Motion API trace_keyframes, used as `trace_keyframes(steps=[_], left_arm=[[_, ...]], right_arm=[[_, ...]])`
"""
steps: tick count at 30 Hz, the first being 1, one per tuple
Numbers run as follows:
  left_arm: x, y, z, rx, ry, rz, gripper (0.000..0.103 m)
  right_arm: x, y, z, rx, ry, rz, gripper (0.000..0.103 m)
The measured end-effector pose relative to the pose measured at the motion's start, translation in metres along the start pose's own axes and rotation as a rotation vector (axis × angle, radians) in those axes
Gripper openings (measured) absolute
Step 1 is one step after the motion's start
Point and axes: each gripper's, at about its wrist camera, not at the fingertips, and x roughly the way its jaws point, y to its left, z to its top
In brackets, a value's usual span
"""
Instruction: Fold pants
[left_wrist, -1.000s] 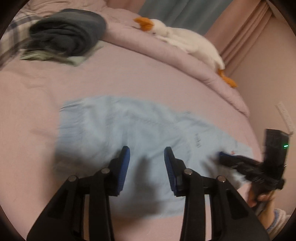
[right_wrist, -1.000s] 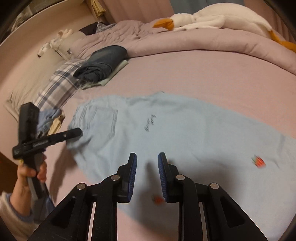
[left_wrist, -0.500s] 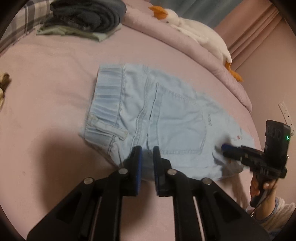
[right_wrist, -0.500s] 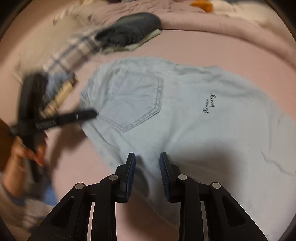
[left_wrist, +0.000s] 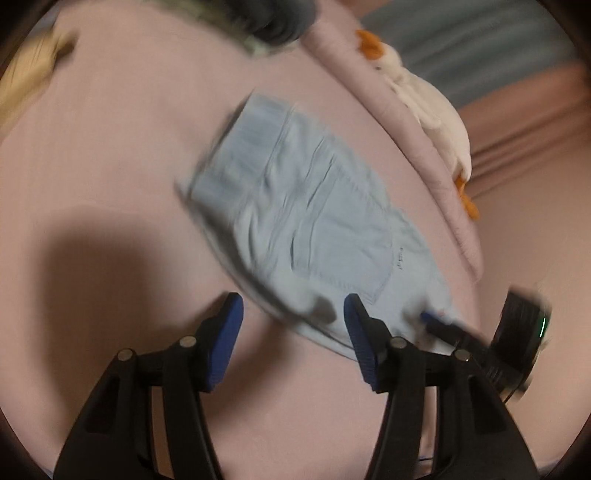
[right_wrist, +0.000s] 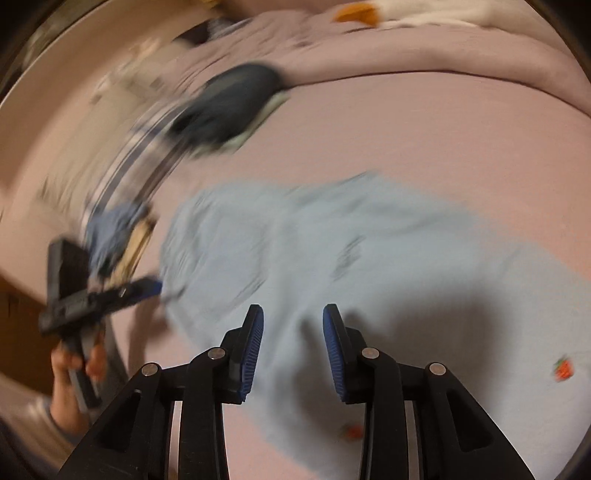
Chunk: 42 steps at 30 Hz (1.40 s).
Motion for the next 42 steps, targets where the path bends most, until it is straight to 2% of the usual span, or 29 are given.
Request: trace_keyframes(steps=[2,4,6,7,8,11,12,14,18,20,22,25,27,28,30,32,34,36,38,41,42], left_arm=[[0.002,0.008,-0.005,-0.084,0.007,-0.060,0.057],[0.001,0.010,-0.006,-0.117,-0.016,-0.074,0.057],[0.003,0.012,-0.004,-0.172,-0.050,-0.098,0.057],[0.003,0.014,-0.002,-0.193,-0.064,-0.107,0.057],[0.005,0.016,0.000,-0.215,-0.078,-0.114,0.056],[0.007,0.014,0.004,-0.224,-0.102,-0.093,0.036],[0.008,0.013,0.003,-0.222,-0.099,-0.063,0.024],[0.004,0.016,0.002,-0.239,-0.107,-0.071,0.022],[-0.015,0.012,-0.008,-0.182,-0.153,-0.061,0.018],[-0.020,0.006,-0.010,-0.126,-0.174,-0.029,0.019],[-0.011,0.012,-0.010,-0.121,-0.155,0.038,0.020],[-0.006,0.022,-0.009,-0.124,-0.148,0.018,0.022],[-0.016,0.016,-0.008,-0.077,-0.131,0.067,0.027],[-0.024,0.012,-0.009,-0.051,-0.143,0.105,0.033],[-0.044,-0.003,-0.010,0.032,-0.201,0.186,0.034],[-0.054,-0.021,-0.010,0.117,-0.248,0.207,0.034],[-0.046,-0.043,-0.007,0.192,-0.228,0.135,0.035],[-0.022,-0.061,-0.006,0.264,-0.168,0.100,0.035],[0.007,-0.071,-0.006,0.331,-0.109,0.123,0.035],[0.048,-0.065,-0.005,0.401,-0.020,0.228,0.033],[0.048,-0.067,-0.006,0.442,-0.048,0.234,0.034]], right_arm=[[0.001,0.031,-0.021,-0.140,0.002,-0.066,0.033],[-0.004,0.060,-0.045,-0.317,-0.002,-0.154,0.033],[-0.001,0.077,-0.058,-0.445,0.005,-0.215,0.033],[0.003,0.083,-0.067,-0.530,0.025,-0.278,0.033],[0.006,0.084,-0.072,-0.564,0.039,-0.308,0.033],[0.015,0.083,-0.086,-0.651,0.049,-0.408,0.033],[0.017,0.083,-0.089,-0.683,0.020,-0.432,0.033],[0.021,0.086,-0.091,-0.723,-0.015,-0.484,0.018],[0.008,0.094,-0.090,-0.700,-0.063,-0.459,0.006],[-0.008,0.094,-0.087,-0.653,-0.083,-0.414,0.005],[-0.009,0.094,-0.084,-0.633,-0.090,-0.389,0.005],[0.024,0.086,-0.078,-0.600,-0.032,-0.383,0.005],[0.028,0.085,-0.080,-0.594,-0.034,-0.394,0.006],[0.024,0.087,-0.078,-0.571,-0.029,-0.384,0.011],[0.006,0.090,-0.074,-0.528,-0.029,-0.290,0.015],[-0.013,0.089,-0.073,-0.503,-0.064,-0.227,0.015],[-0.028,0.078,-0.066,-0.429,-0.103,-0.194,0.015],[-0.032,0.061,-0.058,-0.362,-0.132,-0.271,0.015],[-0.025,0.050,-0.058,-0.325,-0.101,-0.290,0.015],[0.004,0.044,-0.074,-0.338,-0.001,-0.321,0.015],[0.010,0.046,-0.081,-0.361,-0.012,-0.343,0.015]])
